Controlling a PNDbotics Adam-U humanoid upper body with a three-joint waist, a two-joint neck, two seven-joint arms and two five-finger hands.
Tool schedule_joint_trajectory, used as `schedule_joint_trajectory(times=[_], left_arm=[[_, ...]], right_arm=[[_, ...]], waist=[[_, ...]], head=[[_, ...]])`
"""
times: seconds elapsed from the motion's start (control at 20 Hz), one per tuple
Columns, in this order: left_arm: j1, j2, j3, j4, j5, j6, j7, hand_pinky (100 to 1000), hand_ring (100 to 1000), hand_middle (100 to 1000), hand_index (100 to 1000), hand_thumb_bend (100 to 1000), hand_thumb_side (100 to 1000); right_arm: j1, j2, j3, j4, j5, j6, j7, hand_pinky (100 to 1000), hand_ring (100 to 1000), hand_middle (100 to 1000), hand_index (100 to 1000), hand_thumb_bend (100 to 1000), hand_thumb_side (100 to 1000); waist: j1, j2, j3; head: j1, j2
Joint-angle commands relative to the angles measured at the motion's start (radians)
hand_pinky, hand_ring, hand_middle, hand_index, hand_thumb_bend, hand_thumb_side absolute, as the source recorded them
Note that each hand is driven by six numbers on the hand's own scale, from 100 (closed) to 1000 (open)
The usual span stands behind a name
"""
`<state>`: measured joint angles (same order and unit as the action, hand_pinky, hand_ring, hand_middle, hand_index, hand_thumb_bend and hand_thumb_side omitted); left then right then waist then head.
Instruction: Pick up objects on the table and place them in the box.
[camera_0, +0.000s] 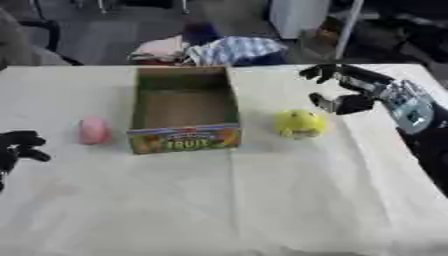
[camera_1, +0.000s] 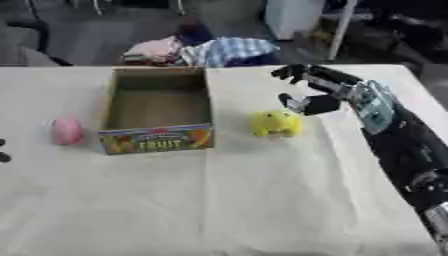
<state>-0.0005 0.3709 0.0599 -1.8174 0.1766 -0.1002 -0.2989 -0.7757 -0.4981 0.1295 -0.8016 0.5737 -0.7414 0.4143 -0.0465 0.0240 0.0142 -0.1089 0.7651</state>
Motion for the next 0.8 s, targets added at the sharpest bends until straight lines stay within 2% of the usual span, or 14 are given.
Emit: schedule_joint_trajectory(times=[0.05,0.5,0.8], left_arm=[[-0.009,0.025,0.003,-0.010,-0.002,-0.001,-0.005,1000,615,657,771,261,871],[-0.008,0.025,0.003,-0.010,-0.002,-0.001,-0.005,1000,615,657,771,261,873],[-0.007,0.023,0.003,-0.009,-0.004,0.000,-0.006,1000,616,658,771,262,874]], right_arm=[[-0.026,-0.010,-0.006,0.011,0.040,-0.051,0.029,822,918,914,1000,100,755],[-0.026,0.013,-0.013,0.060,0.156,-0.061,-0.015,823,926,917,1000,100,793],[-0.024,0.027,-0.019,0.079,0.267,-0.061,-0.056,824,936,923,1000,100,819]], waist=[[0.001,-0.010,0.002],[0.002,-0.010,0.002],[0.003,-0.009,0.003]], head=[[-0.001,0.005],[0.001,0.005],[0.001,0.005]])
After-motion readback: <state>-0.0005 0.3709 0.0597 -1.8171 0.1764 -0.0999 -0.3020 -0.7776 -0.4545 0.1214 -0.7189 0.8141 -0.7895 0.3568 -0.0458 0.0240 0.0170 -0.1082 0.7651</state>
